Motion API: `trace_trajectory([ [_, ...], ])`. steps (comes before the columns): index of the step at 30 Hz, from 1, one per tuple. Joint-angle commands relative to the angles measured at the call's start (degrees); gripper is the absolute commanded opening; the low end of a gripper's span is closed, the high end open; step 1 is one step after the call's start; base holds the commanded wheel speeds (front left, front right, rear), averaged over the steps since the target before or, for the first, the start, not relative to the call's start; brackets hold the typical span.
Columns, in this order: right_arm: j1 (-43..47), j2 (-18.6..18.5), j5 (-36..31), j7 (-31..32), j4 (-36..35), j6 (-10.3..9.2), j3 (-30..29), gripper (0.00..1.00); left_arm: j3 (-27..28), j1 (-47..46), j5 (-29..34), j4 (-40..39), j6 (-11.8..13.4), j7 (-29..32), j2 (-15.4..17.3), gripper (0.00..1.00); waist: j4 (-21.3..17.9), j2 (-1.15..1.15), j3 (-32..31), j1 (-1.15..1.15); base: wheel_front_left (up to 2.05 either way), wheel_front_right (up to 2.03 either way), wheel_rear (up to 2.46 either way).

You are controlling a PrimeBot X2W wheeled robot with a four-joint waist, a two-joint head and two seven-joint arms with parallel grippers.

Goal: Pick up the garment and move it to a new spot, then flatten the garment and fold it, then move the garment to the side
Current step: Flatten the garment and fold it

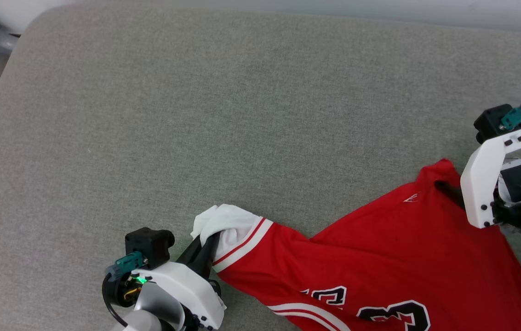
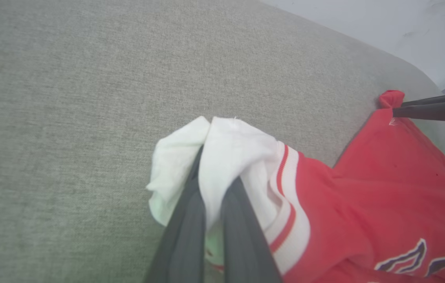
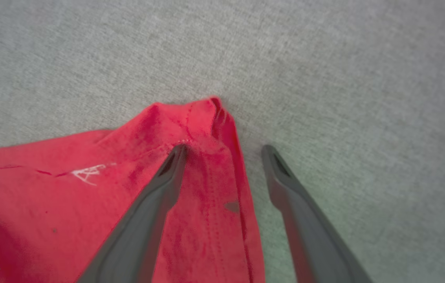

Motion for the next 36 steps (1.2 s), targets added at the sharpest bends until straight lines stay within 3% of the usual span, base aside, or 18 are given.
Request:
trace_trajectory([
  [1,-0.8,-0.7,0.7,1.2,1.2,-0.02,1.8,1.0,-0.1,-0.9,0.1,0.4,-0.2,-0.5,-0.3,0.0,0.7,0.0,1.1,-0.01,0.0,0.0,0.0],
  [7,1.0,-1.0,4.4,7.0,5.5,0.07,8.3,1.0,0.0,-1.3,-0.3,1.7,-0.8,-1.4,-0.9,0.0,0.9,0.0,2.1,-0.01,0.0,0.0,0.0],
  [8,1.1,-1.0,5.2,7.6,6.0,0.07,9.0,0.25,0.0,-1.3,-0.4,1.9,-0.9,-1.5,-1.0,0.0,0.9,0.0,2.2,-0.01,0.0,0.0,0.0],
  [9,1.0,-1.0,5.8,7.9,6.4,0.07,9.4,0.0,0.0,-1.3,-0.5,2.1,-1.0,-1.6,-1.1,0.0,0.9,0.0,2.2,-0.01,0.0,0.0,0.0],
  [14,-2.0,-1.4,7.4,4.6,6.9,-0.02,9.7,0.0,0.2,-0.6,-0.8,3.1,-1.1,-1.9,-0.9,0.0,0.4,0.0,1.1,-0.01,0.0,0.0,0.0],
  [25,-6.4,-0.6,6.0,-6.5,7.6,-0.03,0.6,0.0,2.6,-3.7,-0.9,3.8,-0.1,-1.5,1.2,0.0,-1.5,0.0,-5.1,-0.01,0.0,0.0,0.0],
  [36,-11.2,3.2,-4.0,-14.1,7.9,-0.03,-7.5,0.0,5.9,-22.5,0.2,10.2,-3.8,2.3,2.9,0.0,-6.0,0.0,-8.8,-0.01,0.0,0.0,0.0],
])
